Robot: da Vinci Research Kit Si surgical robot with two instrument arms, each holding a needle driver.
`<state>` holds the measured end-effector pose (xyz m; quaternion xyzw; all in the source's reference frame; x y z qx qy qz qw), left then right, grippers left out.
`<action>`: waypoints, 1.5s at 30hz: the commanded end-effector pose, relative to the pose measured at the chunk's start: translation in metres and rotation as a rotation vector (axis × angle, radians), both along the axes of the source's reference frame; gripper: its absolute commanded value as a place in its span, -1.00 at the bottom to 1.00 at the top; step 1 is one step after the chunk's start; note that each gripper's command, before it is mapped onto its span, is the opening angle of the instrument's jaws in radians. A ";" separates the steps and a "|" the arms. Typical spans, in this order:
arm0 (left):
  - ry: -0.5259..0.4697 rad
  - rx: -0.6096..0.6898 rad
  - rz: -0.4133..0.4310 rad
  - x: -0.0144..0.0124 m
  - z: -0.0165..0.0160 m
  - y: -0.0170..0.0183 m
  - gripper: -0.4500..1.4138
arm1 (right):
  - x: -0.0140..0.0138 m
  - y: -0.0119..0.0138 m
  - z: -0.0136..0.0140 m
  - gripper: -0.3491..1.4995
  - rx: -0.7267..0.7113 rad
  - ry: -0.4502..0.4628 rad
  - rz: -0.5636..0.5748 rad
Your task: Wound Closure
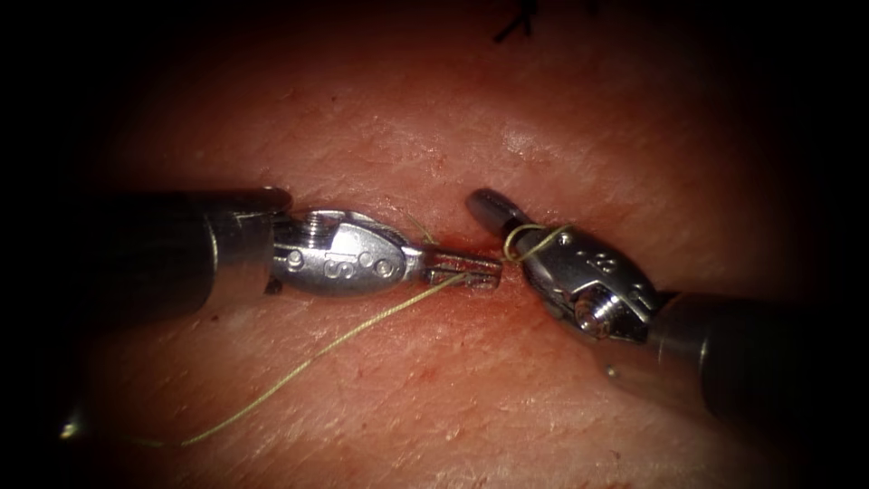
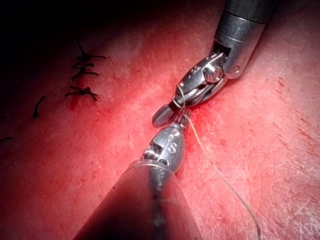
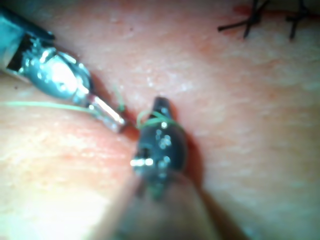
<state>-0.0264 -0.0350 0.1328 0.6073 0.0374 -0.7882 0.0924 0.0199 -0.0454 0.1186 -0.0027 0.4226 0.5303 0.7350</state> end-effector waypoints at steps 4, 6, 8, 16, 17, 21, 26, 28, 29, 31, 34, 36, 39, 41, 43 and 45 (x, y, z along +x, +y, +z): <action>0.013 0.003 -0.024 0.0014 0.0004 0.0028 -1.00 | 0.0005 -0.0014 -0.0022 -1.00 -0.013 0.031 0.022; 0.017 0.004 -0.030 0.0017 0.0004 0.0033 -1.00 | 0.0004 -0.0016 -0.0026 -1.00 -0.014 0.029 0.027; 0.029 0.007 -0.037 0.0025 0.0006 0.0049 -1.00 | -0.0002 -0.0025 -0.0034 -1.00 -0.044 0.011 0.015; 0.063 0.012 -0.036 0.0022 0.0031 0.0087 -1.00 | -0.0021 -0.0054 -0.0042 -1.00 -0.121 -0.019 -0.049; 0.067 0.012 -0.036 0.0020 0.0033 0.0091 -1.00 | -0.0021 -0.0055 -0.0042 -1.00 -0.126 -0.017 -0.056; 0.083 0.016 -0.038 0.0015 0.0042 0.0114 -1.00 | -0.0020 -0.0059 -0.0040 -1.00 -0.138 -0.018 -0.077; 0.088 0.030 -0.051 0.0017 0.0047 0.0156 -1.00 | -0.0020 -0.0061 -0.0043 -1.00 -0.145 -0.020 -0.087; 0.095 0.034 -0.062 0.0020 0.0047 0.0171 -1.00 | -0.0019 -0.0063 -0.0045 -1.00 -0.147 -0.024 -0.091; 0.099 0.036 -0.069 0.0021 0.0046 0.0179 -1.00 | -0.0018 -0.0065 -0.0045 -1.00 -0.147 -0.022 -0.093; 0.105 0.044 -0.079 0.0024 0.0045 0.0197 -1.00 | -0.0017 -0.0067 -0.0049 -1.00 -0.153 -0.020 -0.095; 0.110 0.037 -0.087 0.0026 0.0045 0.0218 -1.00 | -0.0016 -0.0067 -0.0056 -1.00 -0.157 -0.014 -0.095; 0.116 0.040 -0.097 0.0022 0.0047 0.0229 -1.00 | -0.0016 -0.0064 -0.0063 -1.00 -0.164 -0.012 -0.098; 0.122 0.032 -0.107 0.0015 0.0051 0.0234 -1.00 | -0.0016 -0.0064 -0.0065 -1.00 -0.170 -0.008 -0.100; 0.123 0.034 -0.110 0.0011 0.0053 0.0239 -1.00 | -0.0016 -0.0067 -0.0066 -1.00 -0.170 -0.002 -0.106; 0.122 0.032 -0.110 0.0009 0.0053 0.0245 -1.00 | -0.0015 -0.0069 -0.0068 -1.00 -0.171 0.002 -0.110; 0.123 0.030 -0.113 0.0007 0.0053 0.0254 -1.00 | -0.0015 -0.0072 -0.0070 -1.00 -0.174 0.006 -0.119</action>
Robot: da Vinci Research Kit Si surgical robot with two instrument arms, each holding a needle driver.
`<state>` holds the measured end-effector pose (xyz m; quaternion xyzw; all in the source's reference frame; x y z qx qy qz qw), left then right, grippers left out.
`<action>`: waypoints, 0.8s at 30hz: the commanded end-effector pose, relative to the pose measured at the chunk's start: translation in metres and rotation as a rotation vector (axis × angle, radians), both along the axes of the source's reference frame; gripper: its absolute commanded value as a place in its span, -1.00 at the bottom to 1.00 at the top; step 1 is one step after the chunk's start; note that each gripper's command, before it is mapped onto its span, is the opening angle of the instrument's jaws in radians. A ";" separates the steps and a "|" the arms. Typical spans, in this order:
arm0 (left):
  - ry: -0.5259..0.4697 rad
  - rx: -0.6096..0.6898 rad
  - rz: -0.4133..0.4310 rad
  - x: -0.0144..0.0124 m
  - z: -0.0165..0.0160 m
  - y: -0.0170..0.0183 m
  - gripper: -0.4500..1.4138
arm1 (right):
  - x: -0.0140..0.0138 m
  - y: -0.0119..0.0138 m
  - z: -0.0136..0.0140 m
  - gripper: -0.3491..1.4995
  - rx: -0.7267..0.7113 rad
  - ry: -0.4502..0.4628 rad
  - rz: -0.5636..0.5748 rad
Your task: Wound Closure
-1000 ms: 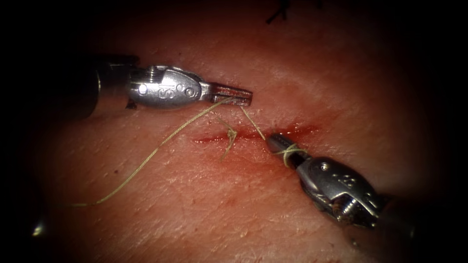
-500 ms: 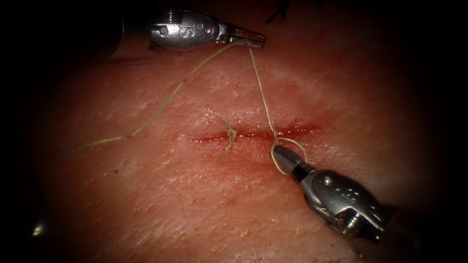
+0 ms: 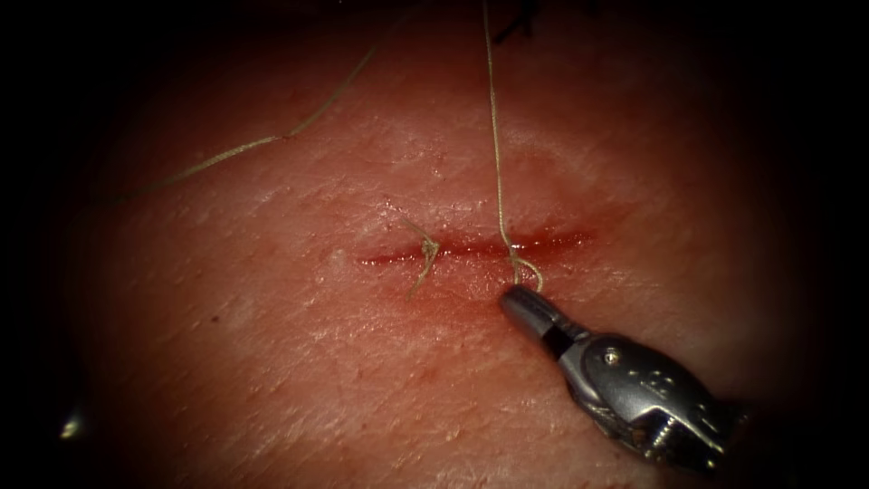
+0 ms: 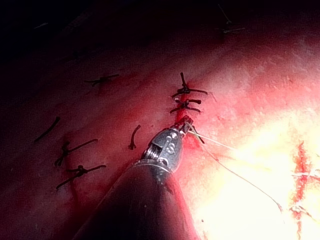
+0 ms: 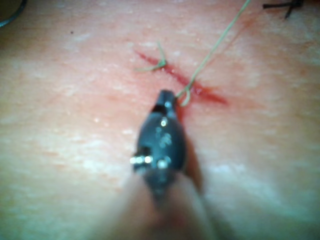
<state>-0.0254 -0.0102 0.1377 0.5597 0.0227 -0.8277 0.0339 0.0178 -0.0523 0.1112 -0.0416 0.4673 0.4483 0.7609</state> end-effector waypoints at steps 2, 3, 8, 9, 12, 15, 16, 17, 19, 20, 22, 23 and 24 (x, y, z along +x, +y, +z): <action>-0.001 -0.007 -0.001 -0.0004 0.0004 0.0017 -1.00 | 0.0007 -0.0005 0.0003 -1.00 0.001 0.006 -0.007; -0.001 -0.007 -0.001 -0.0004 0.0004 0.0017 -1.00 | 0.0007 -0.0005 0.0003 -1.00 0.001 0.006 -0.007; 0.003 -0.004 -0.010 -0.0001 0.0005 0.0043 -1.00 | 0.0008 -0.0008 0.0000 -1.00 -0.004 0.030 -0.031; 0.005 -0.004 -0.013 0.0000 0.0006 0.0047 -1.00 | 0.0008 -0.0010 -0.0001 -1.00 -0.005 0.040 -0.038; 0.015 -0.006 -0.018 0.0002 0.0011 0.0057 -1.00 | 0.0008 -0.0017 -0.0006 -1.00 0.000 0.054 -0.062; 0.025 -0.010 -0.029 0.0001 0.0021 0.0068 -1.00 | 0.0009 -0.0028 -0.0013 -1.00 0.008 0.071 -0.095; 0.027 -0.011 -0.032 0.0000 0.0023 0.0070 -1.00 | 0.0009 -0.0030 -0.0015 -1.00 0.010 0.073 -0.101; 0.029 -0.012 -0.033 -0.0001 0.0024 0.0072 -1.00 | 0.0010 -0.0033 -0.0017 -1.00 0.012 0.076 -0.109; 0.034 -0.014 -0.039 -0.0002 0.0027 0.0077 -1.00 | 0.0010 -0.0037 -0.0019 -1.00 0.015 0.079 -0.121; 0.035 -0.014 -0.041 -0.0002 0.0028 0.0079 -1.00 | 0.0011 -0.0039 -0.0020 -1.00 0.016 0.081 -0.127; 0.040 -0.014 -0.048 -0.0004 0.0031 0.0086 -1.00 | 0.0013 -0.0044 -0.0020 -1.00 0.022 0.081 -0.146; 0.042 -0.016 -0.051 -0.0006 0.0033 0.0089 -1.00 | 0.0014 -0.0047 -0.0017 -1.00 0.025 0.081 -0.158; 0.044 -0.017 -0.053 -0.0007 0.0035 0.0089 -1.00 | 0.0015 -0.0049 -0.0016 -1.00 0.028 0.080 -0.163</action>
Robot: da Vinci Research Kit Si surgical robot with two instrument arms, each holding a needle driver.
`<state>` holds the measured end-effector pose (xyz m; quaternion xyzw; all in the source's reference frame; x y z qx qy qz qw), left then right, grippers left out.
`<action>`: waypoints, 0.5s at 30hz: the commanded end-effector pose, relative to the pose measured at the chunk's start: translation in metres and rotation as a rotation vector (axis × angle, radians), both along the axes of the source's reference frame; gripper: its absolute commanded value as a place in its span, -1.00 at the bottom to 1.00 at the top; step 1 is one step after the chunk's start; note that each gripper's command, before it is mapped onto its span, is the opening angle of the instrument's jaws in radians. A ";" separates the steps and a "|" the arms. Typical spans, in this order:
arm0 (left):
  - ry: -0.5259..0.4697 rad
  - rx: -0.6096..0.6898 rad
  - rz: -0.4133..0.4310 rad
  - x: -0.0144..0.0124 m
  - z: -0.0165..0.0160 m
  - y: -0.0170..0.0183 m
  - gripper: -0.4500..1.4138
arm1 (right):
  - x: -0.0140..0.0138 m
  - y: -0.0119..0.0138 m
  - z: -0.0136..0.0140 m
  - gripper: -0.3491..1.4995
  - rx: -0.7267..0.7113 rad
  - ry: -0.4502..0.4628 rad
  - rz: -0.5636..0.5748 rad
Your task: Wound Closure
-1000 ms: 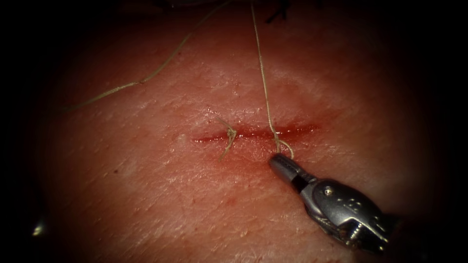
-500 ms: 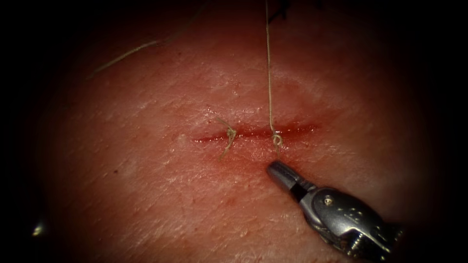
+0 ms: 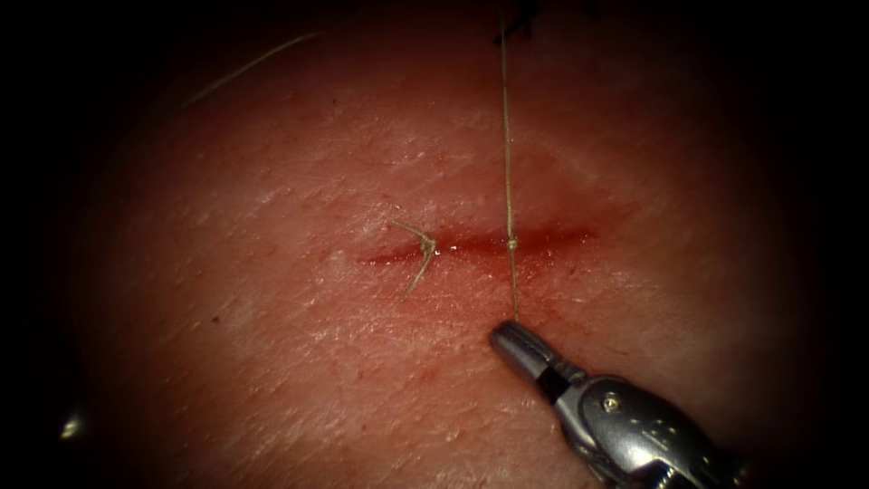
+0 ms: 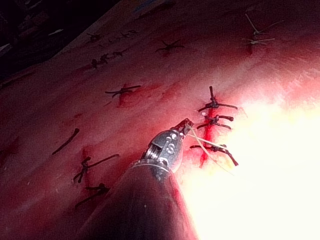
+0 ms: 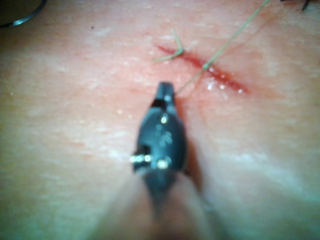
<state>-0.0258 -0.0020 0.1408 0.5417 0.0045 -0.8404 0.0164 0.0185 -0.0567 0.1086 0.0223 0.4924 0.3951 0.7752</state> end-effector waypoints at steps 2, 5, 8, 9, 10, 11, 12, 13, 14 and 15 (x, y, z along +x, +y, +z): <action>0.004 -0.008 -0.006 -0.0006 0.0007 0.0007 -1.00 | 0.0010 -0.0006 0.0011 -1.00 0.003 0.000 -0.014; 0.011 -0.016 -0.011 -0.0009 0.0013 0.0004 -1.00 | 0.0011 -0.0007 0.0014 -1.00 0.004 0.001 -0.022; 0.010 -0.019 -0.008 -0.0010 0.0016 0.0000 -1.00 | 0.0010 -0.0007 0.0016 -1.00 0.005 -0.003 -0.025; 0.011 -0.020 -0.008 -0.0010 0.0016 -0.0001 -1.00 | 0.0010 -0.0007 0.0018 -1.00 0.006 -0.005 -0.027; 0.011 -0.021 -0.007 -0.0009 0.0017 -0.0002 -1.00 | 0.0010 -0.0008 0.0019 -1.00 0.006 -0.007 -0.029; 0.011 -0.021 -0.007 -0.0009 0.0017 -0.0002 -1.00 | 0.0010 -0.0008 0.0020 -1.00 0.006 -0.005 -0.031; 0.011 -0.021 -0.007 -0.0009 0.0017 -0.0002 -1.00 | 0.0010 -0.0006 0.0020 -1.00 0.007 -0.008 -0.028; 0.011 -0.021 -0.008 -0.0009 0.0017 -0.0002 -1.00 | 0.0010 -0.0004 0.0019 -1.00 0.008 -0.008 -0.027; 0.009 -0.019 -0.006 -0.0010 0.0016 -0.0003 -1.00 | 0.0011 -0.0002 0.0019 -1.00 0.012 -0.013 -0.029; 0.008 -0.018 -0.005 -0.0010 0.0015 -0.0005 -1.00 | 0.0011 0.0000 0.0019 -1.00 0.015 -0.015 -0.030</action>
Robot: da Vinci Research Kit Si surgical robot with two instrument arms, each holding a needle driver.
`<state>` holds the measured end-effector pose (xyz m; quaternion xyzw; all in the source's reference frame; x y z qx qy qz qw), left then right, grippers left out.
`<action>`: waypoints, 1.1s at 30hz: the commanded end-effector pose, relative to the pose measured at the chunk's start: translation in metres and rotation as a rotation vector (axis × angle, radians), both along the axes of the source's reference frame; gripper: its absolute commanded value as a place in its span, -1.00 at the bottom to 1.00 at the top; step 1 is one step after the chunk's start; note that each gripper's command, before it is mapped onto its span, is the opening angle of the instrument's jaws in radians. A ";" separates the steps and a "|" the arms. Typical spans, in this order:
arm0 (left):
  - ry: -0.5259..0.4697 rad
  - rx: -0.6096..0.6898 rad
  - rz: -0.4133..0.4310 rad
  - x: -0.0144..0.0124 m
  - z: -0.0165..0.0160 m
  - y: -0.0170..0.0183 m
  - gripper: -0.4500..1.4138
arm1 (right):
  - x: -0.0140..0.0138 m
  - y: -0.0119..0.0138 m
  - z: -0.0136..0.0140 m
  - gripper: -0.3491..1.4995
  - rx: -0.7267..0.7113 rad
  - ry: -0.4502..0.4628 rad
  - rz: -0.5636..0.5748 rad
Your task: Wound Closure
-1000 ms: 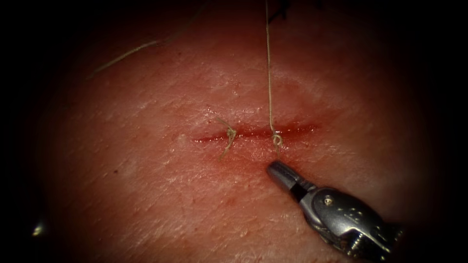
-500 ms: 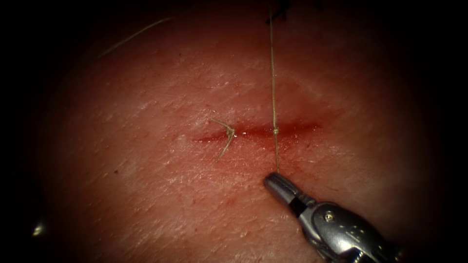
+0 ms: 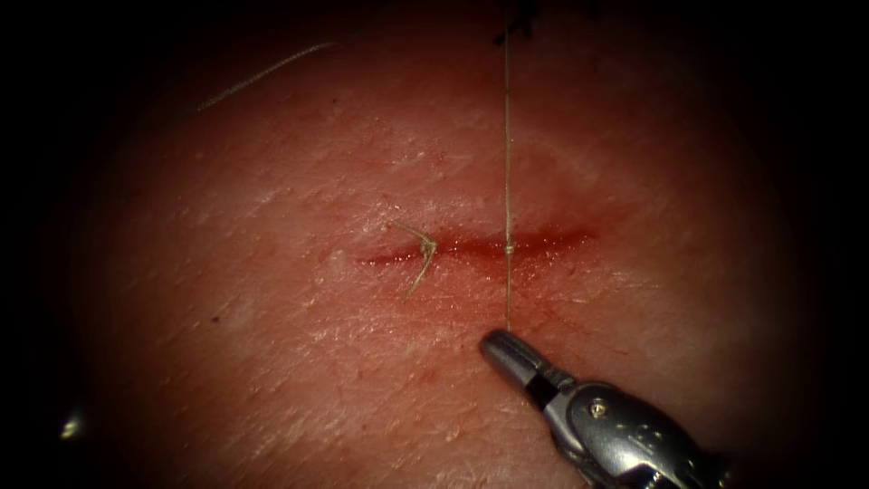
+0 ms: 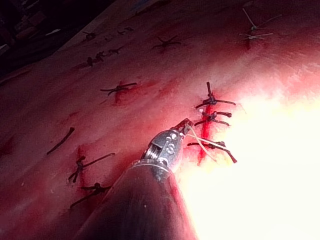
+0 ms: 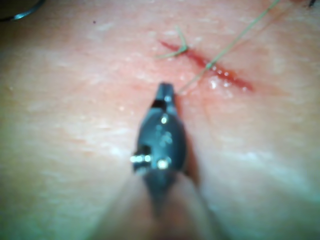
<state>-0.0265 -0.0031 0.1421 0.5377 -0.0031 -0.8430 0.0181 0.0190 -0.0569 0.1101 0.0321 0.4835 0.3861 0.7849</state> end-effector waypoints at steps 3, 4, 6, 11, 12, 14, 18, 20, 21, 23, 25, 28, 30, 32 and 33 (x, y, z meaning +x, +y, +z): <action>-0.009 -0.003 0.010 -0.0005 -0.0003 -0.0002 -1.00 | 0.0007 0.0009 0.0004 -1.00 0.009 0.008 -0.004; -0.019 -0.002 0.016 -0.0005 -0.0009 -0.0010 -1.00 | 0.0008 0.0017 0.0005 -1.00 0.009 0.018 -0.003; -0.024 0.002 0.027 -0.0004 -0.0020 -0.0022 -1.00 | 0.0010 0.0023 0.0007 -1.00 -0.006 0.034 -0.033; -0.027 0.011 0.050 0.0004 -0.0049 -0.0048 -1.00 | 0.0004 0.0024 0.0004 0.18 -0.094 0.074 -0.161; -0.029 0.010 0.053 0.0007 -0.0055 -0.0052 -1.00 | 0.0001 0.0024 0.0002 0.53 -0.094 0.077 -0.167; -0.032 0.014 0.058 0.0013 -0.0069 -0.0061 -1.00 | -0.0007 0.0025 -0.0005 0.96 -0.092 0.084 -0.172; -0.035 0.016 0.063 0.0017 -0.0087 -0.0072 -1.00 | -0.0019 0.0034 -0.0023 0.98 -0.072 0.108 -0.192; -0.037 0.012 0.066 0.0018 -0.0096 -0.0076 -1.00 | -0.0027 0.0041 -0.0037 0.94 -0.063 0.120 -0.206; -0.039 0.015 0.068 0.0018 -0.0108 -0.0081 -1.00 | -0.0032 0.0048 -0.0050 0.82 -0.029 0.146 -0.216; -0.043 0.016 0.071 0.0016 -0.0126 -0.0088 -1.00 | -0.0035 0.0061 -0.0064 0.67 0.017 0.197 -0.260; -0.044 0.018 0.076 0.0015 -0.0138 -0.0094 -1.00 | -0.0036 0.0072 -0.0073 0.63 0.042 0.234 -0.297; -0.052 0.022 0.083 0.0014 -0.0154 -0.0104 -1.00 | -0.0034 0.0095 -0.0077 0.62 0.060 0.269 -0.339; -0.060 0.028 0.093 0.0018 -0.0173 -0.0122 -1.00 | -0.0023 0.0127 -0.0068 0.51 0.078 0.290 -0.381; -0.063 0.028 0.097 0.0021 -0.0180 -0.0131 -1.00 | -0.0015 0.0139 -0.0059 0.45 0.085 0.298 -0.409; -0.063 0.028 0.105 0.0024 -0.0187 -0.0142 -1.00 | -0.0003 0.0153 -0.0047 0.29 0.082 0.318 -0.432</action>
